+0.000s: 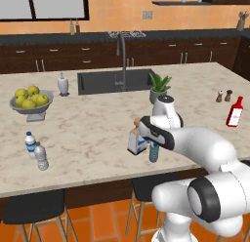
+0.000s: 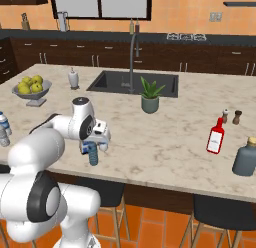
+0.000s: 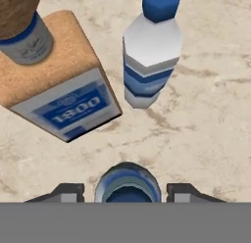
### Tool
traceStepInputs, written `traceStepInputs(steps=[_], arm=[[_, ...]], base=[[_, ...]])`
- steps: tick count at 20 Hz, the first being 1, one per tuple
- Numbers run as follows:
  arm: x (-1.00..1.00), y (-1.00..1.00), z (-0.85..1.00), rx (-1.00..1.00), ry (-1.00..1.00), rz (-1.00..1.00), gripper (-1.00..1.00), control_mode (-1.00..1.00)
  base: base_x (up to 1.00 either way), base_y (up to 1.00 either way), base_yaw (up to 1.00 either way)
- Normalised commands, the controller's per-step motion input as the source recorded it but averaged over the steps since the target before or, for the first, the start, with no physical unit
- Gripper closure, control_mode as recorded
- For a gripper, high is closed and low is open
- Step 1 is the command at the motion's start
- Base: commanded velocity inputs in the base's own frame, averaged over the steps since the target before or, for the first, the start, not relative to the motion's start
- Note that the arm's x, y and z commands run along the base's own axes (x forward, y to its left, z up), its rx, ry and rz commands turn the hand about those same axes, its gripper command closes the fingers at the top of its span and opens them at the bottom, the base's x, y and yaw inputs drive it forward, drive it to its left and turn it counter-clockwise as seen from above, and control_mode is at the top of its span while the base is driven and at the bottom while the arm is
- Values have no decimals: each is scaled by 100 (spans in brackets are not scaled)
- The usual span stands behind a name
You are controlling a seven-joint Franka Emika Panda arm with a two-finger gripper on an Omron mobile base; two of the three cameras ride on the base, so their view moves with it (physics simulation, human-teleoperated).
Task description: Move the plastic bottles in the middle to the plastics group, and the glass bottles in the middle to the glass group.
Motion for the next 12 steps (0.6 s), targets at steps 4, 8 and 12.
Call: traceStepInputs(steps=[4, 8, 12], arm=[[-1, 0, 0, 0, -1, 0, 100, -100], [-29, 17, 29, 0, -6, 0, 100, -100], [-60, 58, 79, 0, -7, 5, 100, -100]], base=[[0, 0, 0], [0, 0, 0], [0, 0, 0]])
